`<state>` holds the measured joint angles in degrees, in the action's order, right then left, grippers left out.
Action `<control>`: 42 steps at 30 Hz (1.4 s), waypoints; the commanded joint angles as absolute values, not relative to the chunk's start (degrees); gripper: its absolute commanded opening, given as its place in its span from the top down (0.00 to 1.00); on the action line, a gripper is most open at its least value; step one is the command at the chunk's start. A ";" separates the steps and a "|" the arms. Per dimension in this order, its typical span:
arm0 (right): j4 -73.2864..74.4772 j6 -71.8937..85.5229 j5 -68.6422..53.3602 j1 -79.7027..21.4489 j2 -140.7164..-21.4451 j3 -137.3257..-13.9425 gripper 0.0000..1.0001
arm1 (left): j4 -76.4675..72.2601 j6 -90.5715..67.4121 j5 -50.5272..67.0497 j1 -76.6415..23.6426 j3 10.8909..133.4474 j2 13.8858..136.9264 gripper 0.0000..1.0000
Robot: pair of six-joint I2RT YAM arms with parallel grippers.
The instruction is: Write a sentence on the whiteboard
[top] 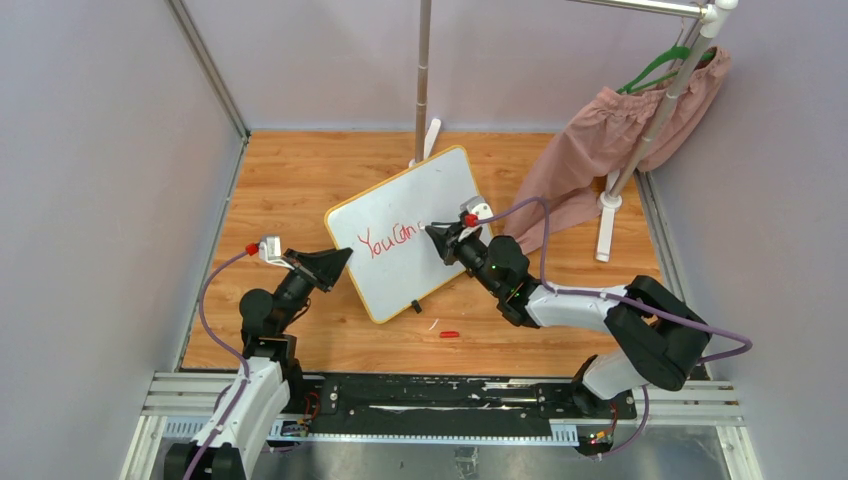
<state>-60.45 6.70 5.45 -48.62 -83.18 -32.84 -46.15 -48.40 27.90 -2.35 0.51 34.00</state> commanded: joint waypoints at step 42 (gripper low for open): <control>-57.39 5.41 5.68 -46.67 -84.02 -38.51 1.00 | -47.53 -47.81 26.98 -2.37 -8.47 33.65 1.00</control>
